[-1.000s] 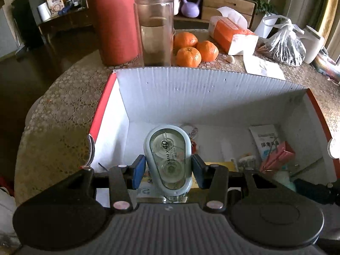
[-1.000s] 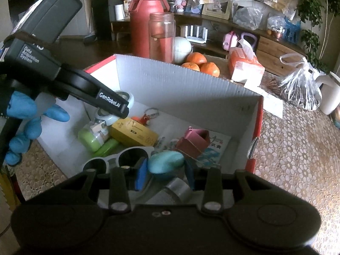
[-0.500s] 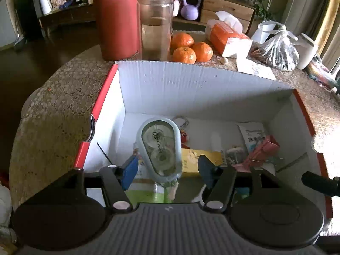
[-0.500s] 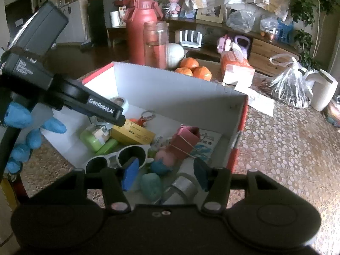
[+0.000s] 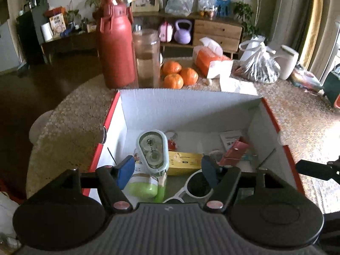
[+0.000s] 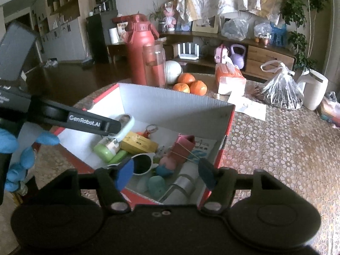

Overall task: Organize rigid objects
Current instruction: 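Withdraw both open tools up and away from the box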

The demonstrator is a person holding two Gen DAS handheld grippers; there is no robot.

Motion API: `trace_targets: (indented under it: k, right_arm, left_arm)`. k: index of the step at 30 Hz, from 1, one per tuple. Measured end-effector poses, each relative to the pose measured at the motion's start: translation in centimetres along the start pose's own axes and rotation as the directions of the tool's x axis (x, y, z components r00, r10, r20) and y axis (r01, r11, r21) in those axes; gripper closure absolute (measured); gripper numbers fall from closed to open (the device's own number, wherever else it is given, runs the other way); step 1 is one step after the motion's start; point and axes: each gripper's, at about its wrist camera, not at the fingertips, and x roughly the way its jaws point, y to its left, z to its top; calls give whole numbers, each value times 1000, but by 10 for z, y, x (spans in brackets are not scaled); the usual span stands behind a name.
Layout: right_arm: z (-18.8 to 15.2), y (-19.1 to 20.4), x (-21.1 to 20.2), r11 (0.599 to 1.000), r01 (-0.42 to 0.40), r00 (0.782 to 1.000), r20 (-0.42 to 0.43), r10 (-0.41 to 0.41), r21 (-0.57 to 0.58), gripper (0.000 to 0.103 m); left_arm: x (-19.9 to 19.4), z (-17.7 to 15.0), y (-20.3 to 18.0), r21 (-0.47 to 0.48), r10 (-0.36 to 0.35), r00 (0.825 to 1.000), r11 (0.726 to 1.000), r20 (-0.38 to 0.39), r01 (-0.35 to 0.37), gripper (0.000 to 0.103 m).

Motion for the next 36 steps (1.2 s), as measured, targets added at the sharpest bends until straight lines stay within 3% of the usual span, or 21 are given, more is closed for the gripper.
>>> trace_targets:
  k: [8,15,19,25,29,36]
  right_arm:
    - [0,-5,-20,999,-20,999,39,19,29,27]
    - [-2,-10,-39,998,-41,996,86,37,50,19]
    - [-5,-11,-46,997,-47,994,99,41,59,15]
    - [-8,-15,-57,994,-70,991,117,60,83,12]
    - [-12,-16,-64,992,-85,988,137,72,91,7]
    - [-16,-19,-79,991,-98,978,194,78,92,0]
  left_arm:
    - [-34,-10,-4,3,3,997,1000,78,-3,29]
    - [-52,-24,-6,10,-12,995,1000,101,11,29]
    - [-62,-32,-9,18,-20,993,1000,113,19,19]
    - [-74,-42,-13,17,-35,992,999,123,33,18]
    - [-83,-47,-16,20,-47,989,999,143,44,4]
    - [-93,-55,-20,23,-68,983,998,168,65,1]
